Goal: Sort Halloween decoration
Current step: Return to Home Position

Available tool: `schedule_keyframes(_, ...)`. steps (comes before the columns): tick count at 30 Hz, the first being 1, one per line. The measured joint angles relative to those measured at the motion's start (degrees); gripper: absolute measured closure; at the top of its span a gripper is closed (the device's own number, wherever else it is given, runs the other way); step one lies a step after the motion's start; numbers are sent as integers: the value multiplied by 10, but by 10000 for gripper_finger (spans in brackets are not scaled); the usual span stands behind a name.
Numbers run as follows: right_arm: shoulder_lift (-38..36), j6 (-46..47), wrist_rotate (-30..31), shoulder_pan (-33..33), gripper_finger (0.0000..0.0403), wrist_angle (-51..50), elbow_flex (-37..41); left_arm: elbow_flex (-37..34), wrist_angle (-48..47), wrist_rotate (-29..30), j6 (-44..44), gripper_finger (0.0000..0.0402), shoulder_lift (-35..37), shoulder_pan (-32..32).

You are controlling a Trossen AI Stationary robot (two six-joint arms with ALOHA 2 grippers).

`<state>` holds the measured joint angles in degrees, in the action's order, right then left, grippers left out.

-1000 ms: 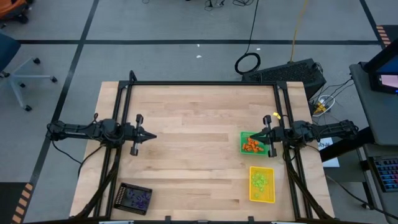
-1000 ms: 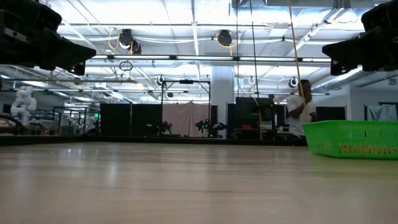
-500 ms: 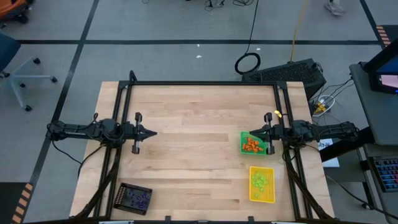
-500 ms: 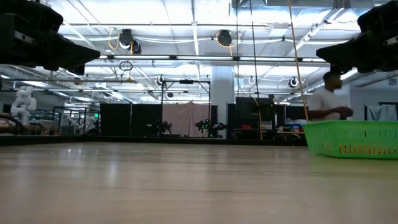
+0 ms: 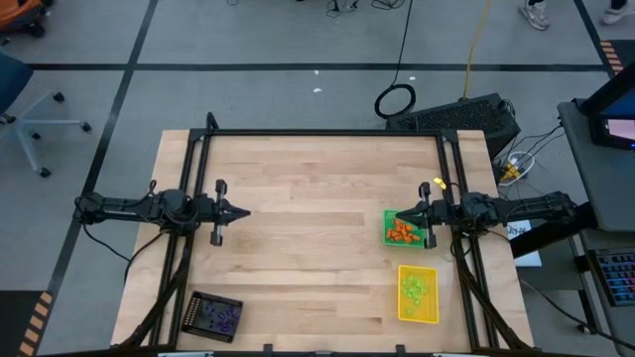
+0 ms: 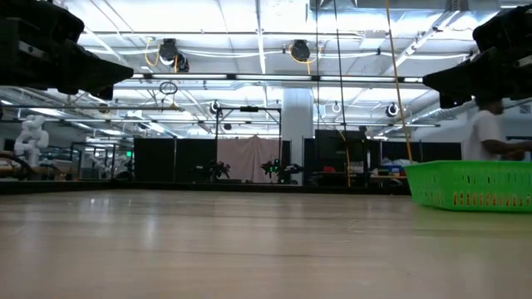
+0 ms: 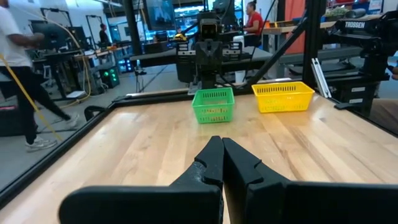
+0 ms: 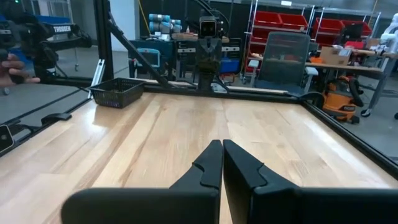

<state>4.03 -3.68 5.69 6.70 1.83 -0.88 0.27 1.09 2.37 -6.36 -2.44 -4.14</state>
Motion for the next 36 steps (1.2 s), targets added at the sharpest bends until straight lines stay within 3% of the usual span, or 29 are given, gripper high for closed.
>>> schedule_keyframes(10,-15,-14,0,0,403,-1,-2,0,-4,-35,1,402,0,0)
schedule_keyframes(26,-37,-30,-15,0,403,-24,-10,0,-2,-10,-30,402,0,0)
schedule_keyframes(36,-37,-30,-12,0,403,-6,-10,0,-4,-38,-1,402,0,0)
